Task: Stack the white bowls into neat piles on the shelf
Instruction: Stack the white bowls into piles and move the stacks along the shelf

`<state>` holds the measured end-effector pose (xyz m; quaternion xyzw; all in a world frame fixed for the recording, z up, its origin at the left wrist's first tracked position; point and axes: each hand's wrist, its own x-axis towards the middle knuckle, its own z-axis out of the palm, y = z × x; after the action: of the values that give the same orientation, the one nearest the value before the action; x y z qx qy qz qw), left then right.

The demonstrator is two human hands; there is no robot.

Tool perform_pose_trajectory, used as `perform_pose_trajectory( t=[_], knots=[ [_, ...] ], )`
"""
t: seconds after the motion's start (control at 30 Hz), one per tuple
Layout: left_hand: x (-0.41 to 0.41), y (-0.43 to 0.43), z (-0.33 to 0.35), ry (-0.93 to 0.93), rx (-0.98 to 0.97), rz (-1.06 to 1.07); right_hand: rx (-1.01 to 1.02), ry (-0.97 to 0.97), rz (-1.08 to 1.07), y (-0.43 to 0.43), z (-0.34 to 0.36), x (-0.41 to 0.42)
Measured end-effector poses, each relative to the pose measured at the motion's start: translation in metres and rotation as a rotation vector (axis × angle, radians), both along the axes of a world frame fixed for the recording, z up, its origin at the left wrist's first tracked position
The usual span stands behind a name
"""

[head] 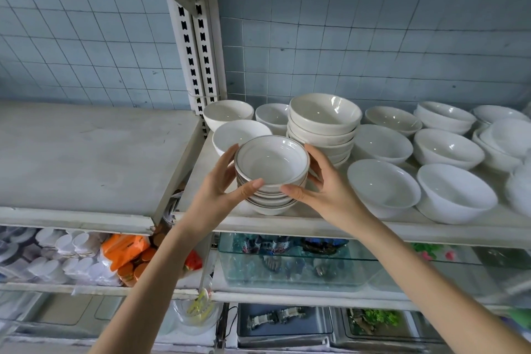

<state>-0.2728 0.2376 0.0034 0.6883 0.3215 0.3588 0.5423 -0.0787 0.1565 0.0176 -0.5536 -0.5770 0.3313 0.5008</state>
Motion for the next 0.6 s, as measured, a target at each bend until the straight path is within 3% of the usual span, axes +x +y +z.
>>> perform_pose_trajectory(
  t=[0.1, 0.2, 0.37, 0.47, 0.6],
  knots=[
    [-0.007, -0.009, 0.004, 0.091, 0.076, 0.024, -0.050, -0.044, 0.000, -0.012, 0.004, 0.006],
    [-0.011, -0.022, 0.014, 0.271, 0.285, 0.135, -0.065, -0.211, -0.058, -0.030, 0.009, 0.014],
    [-0.009, -0.040, 0.023, 0.608, 0.698, 0.303, -0.033, -0.779, -0.192, -0.065, 0.019, 0.031],
    [0.002, -0.058, 0.027, 0.728, 0.842, 0.363, -0.075, -1.095, -0.239, -0.081, 0.016, 0.052],
    [0.029, -0.088, 0.032, 0.785, 0.900, 0.361, -0.090, -1.168, -0.320, -0.108, 0.014, 0.083]
  ],
)
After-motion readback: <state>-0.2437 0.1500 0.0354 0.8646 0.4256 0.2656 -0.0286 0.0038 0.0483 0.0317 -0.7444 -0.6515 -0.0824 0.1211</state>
